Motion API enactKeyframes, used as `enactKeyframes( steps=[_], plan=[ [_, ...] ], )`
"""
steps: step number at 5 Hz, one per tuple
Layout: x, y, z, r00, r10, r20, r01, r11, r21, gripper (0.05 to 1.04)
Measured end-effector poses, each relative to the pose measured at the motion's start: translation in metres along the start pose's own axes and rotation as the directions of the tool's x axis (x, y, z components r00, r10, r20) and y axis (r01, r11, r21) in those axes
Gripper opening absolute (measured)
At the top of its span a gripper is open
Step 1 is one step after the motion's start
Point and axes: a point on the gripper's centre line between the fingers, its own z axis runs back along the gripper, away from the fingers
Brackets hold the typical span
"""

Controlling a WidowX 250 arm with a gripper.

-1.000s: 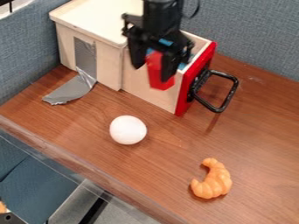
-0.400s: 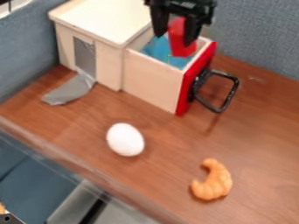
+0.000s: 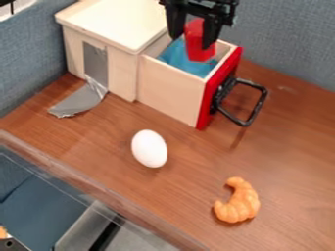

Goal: Pick up the red object and place it in the drawer

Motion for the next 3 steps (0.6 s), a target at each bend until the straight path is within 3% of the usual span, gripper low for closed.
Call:
enactKeyframes(
  steps=[2,3],
  plan=[
    [0.000,0.013,-0.013,0.999,0.023,-0.031,-0.022,1.000,0.011,0.738],
    [0.002,0.014,-0.014,0.999,0.021,-0.039,-0.021,1.000,0.007,0.802]
  ],
)
